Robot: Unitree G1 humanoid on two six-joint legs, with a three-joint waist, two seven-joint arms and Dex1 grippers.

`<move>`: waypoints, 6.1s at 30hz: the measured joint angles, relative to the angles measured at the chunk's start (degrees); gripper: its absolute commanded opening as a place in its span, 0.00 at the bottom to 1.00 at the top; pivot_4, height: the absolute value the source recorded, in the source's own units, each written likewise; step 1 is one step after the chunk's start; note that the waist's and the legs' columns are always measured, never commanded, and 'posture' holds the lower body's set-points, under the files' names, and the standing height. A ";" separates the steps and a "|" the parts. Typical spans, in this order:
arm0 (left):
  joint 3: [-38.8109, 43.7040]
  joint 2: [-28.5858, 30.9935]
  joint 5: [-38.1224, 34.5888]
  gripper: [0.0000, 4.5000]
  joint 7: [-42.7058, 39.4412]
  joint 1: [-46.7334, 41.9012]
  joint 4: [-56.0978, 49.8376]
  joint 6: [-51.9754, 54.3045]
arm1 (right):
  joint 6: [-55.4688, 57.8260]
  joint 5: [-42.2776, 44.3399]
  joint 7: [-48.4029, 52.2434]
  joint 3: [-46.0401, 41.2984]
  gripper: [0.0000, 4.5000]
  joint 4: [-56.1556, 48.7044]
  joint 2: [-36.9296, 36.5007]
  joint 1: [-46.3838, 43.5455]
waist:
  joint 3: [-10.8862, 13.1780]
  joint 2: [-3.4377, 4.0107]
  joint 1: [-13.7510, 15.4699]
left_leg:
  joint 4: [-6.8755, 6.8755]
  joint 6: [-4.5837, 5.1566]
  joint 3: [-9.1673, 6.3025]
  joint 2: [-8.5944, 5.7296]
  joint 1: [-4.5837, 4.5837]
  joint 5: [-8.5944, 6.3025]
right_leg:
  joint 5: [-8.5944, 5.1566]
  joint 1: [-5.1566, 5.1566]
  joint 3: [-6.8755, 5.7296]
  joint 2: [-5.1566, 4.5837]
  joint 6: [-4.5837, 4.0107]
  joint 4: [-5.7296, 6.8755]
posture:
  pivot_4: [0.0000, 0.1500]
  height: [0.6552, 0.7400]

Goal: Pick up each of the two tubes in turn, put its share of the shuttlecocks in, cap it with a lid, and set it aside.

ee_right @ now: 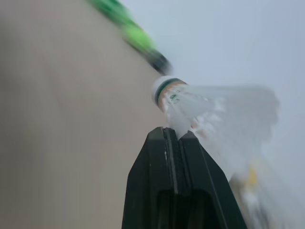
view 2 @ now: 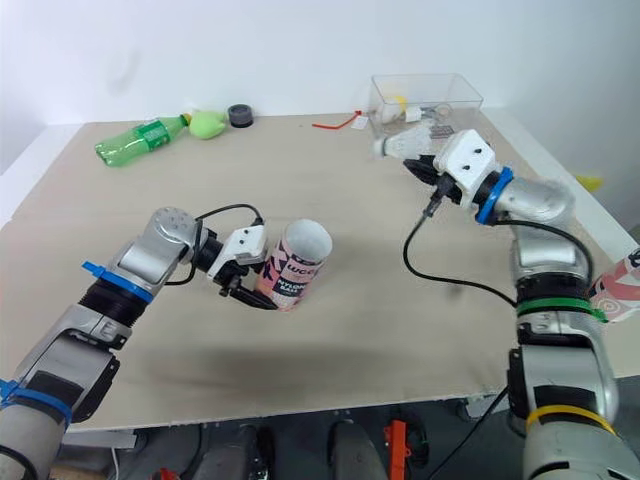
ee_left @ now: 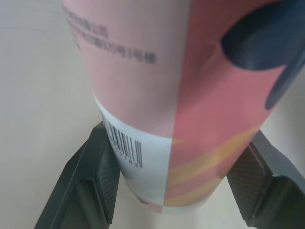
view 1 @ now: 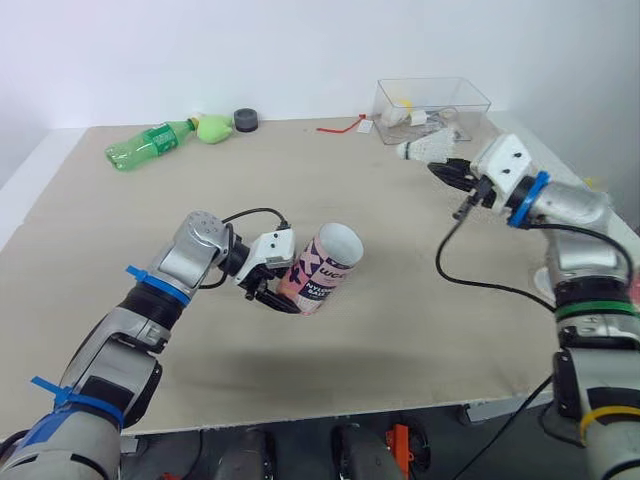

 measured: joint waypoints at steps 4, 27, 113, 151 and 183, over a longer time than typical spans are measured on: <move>0.05 0.05 0.06 0.60 -0.04 -0.63 1.75 -0.96 | -2.04 3.20 10.61 1.83 0.01 -11.73 -5.41 0.02 | 0.01 -0.01 -0.01 | 0.02 0.00 0.03 0.04 0.10 0.00 | -0.04 0.05 0.01 0.00 -0.15 0.02 | 1.00 1.00; 0.04 -0.35 0.00 0.60 -0.09 -0.65 1.64 -1.10 | -4.55 0.60 16.83 12.77 0.07 -21.54 -0.42 -4.09 | 0.04 -0.06 0.46 | 0.04 -0.04 0.09 0.05 0.08 0.02 | -0.07 0.00 0.01 -0.03 -0.40 0.04 | 1.00 1.00; 5.55 -9.46 -4.28 0.60 12.65 10.94 -5.10 -2.89 | 47.92 29.92 -4.94 -0.15 0.60 -10.89 2.03 1.74 | 0.02 -0.13 0.90 | 0.08 -0.19 0.03 -0.02 -0.46 0.03 | 0.29 -0.46 -0.34 -0.34 -0.64 0.15 | 1.00 1.00; 6.64 -14.62 -5.92 0.60 24.75 21.65 -9.40 -11.43 | 46.71 3.63 -6.52 -2.82 0.99 2.71 -16.11 16.08 | 0.01 -0.13 0.70 | 0.04 0.00 -0.04 -0.06 0.03 0.26 | 0.16 0.08 -0.21 -0.19 -0.32 -0.11 | 1.00 1.00; 6.59 -15.38 -6.67 0.60 26.05 23.24 -12.42 -7.68 | 50.44 -12.57 -1.29 6.25 0.99 28.38 -15.05 2.38 | 0.02 -0.09 0.60 | 0.02 -0.01 0.02 -0.09 0.04 0.26 | 0.14 0.06 -0.08 -0.19 -0.27 -0.10 | 1.00 1.00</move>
